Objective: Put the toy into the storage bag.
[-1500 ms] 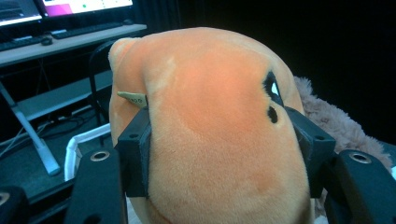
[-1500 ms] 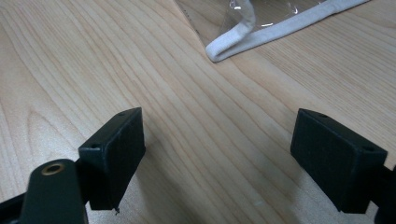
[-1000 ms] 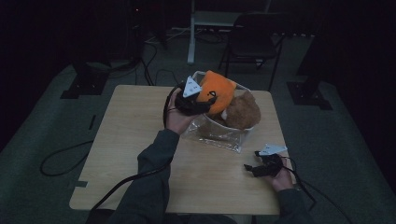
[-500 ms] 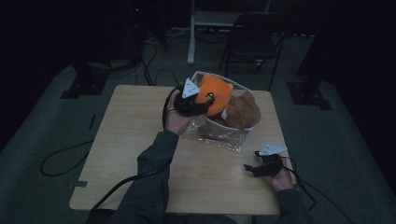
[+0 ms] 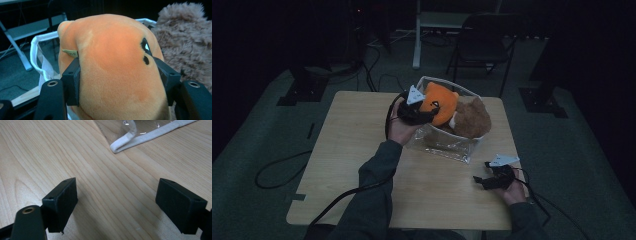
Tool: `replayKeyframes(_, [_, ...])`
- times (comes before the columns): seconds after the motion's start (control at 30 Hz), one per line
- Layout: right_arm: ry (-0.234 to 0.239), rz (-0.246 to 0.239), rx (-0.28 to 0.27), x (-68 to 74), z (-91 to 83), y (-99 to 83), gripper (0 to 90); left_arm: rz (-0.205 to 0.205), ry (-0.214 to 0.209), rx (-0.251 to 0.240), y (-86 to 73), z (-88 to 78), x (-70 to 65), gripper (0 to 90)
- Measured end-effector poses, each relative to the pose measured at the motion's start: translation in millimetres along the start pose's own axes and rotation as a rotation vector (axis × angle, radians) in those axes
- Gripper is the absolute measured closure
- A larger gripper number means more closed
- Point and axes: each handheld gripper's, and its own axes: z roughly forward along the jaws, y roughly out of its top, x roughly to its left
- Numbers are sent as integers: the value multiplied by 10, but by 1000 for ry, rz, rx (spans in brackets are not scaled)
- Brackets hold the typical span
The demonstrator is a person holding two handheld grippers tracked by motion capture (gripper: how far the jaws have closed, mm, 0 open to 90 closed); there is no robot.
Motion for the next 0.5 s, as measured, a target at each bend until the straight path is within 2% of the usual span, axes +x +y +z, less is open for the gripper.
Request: replayKeyframes(0.5, [0,0,0,0,0,0,170,-5,-5,64,-57,60,20,364])
